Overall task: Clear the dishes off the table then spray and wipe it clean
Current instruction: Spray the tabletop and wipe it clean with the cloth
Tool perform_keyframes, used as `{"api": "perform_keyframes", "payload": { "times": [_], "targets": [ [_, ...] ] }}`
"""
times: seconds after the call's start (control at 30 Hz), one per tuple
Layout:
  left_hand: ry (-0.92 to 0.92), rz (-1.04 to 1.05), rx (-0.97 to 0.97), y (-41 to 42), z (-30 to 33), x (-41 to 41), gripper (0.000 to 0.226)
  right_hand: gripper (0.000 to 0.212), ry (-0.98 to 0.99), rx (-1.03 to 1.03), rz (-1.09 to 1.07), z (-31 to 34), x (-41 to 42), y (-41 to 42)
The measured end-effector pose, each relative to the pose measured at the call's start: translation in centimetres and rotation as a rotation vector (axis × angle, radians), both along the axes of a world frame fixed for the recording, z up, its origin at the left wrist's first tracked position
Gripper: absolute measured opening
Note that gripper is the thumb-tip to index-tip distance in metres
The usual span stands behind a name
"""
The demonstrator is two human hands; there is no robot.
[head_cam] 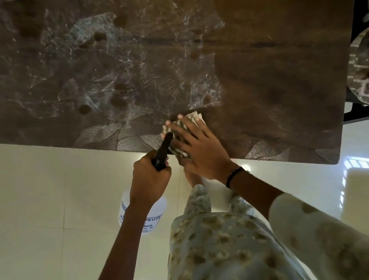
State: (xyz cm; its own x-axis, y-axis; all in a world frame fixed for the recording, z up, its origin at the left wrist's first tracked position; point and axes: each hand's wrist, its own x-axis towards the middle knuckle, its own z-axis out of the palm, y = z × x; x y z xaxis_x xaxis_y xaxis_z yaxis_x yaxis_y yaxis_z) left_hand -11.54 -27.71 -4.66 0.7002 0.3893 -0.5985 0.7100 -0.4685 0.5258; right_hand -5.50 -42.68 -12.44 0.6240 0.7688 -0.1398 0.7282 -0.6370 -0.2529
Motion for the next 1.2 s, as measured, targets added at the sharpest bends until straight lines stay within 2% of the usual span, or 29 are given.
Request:
{"api": "perform_keyframes", "payload": {
  "times": [0.13, 0.27, 0.4, 0.53, 0.7, 0.8, 0.93, 1.07, 1.13, 1.2],
  "targets": [
    [-0.006, -0.004, -0.009, 0.4, 0.2, 0.4, 0.013, 0.057, -0.031, 0.021, 0.132, 0.3, 0.2, -4.9],
    [0.003, 0.018, -0.025, 0.8, 0.3, 0.8, 0.010, 0.060, -0.008, -0.034, -0.017, 0.5, 2.1, -6.0],
    [-0.018, 0.019, -0.007, 1.5, 0.1, 1.2, 0.009, 0.056, 0.022, 0.003, -0.173, 0.4, 2.8, -0.3],
    [-0.007, 0.012, -0.003, 2.0, 0.2, 1.8, 0.010, 0.051, 0.042, -0.014, -0.024, 0.1, 0.5, 3.2],
    [-0.037, 0.007, -0.045, 2.7, 0.5, 2.6, 0.016, 0.057, -0.006, -0.020, 0.095, 0.8, 0.5, -3.4],
    [-0.058, -0.014, -0.067, 2.8, 0.5, 3.2, 0.012, 0.059, -0.013, -0.052, -0.008, 0.7, 2.9, -4.8],
    [-0.064, -0.048, -0.057, 2.5, 0.7, 4.3, 0.012, 0.056, 0.020, 0.027, -0.229, 0.1, 3.6, 0.7],
    [-0.062, -0.086, -0.057, 2.1, 0.8, 5.4, 0.014, 0.046, 0.011, 0.067, -0.062, -0.5, 1.4, 2.6],
    [-0.041, -0.098, -0.092, 1.6, 1.1, 6.1, 0.011, 0.051, 0.001, 0.055, 0.033, -0.4, 0.5, 0.2],
    [-0.003, -0.130, -0.124, 0.8, 1.4, 6.9, 0.012, 0.056, -0.007, -0.010, 0.030, -0.5, 0.6, -3.3]
  ]
}}
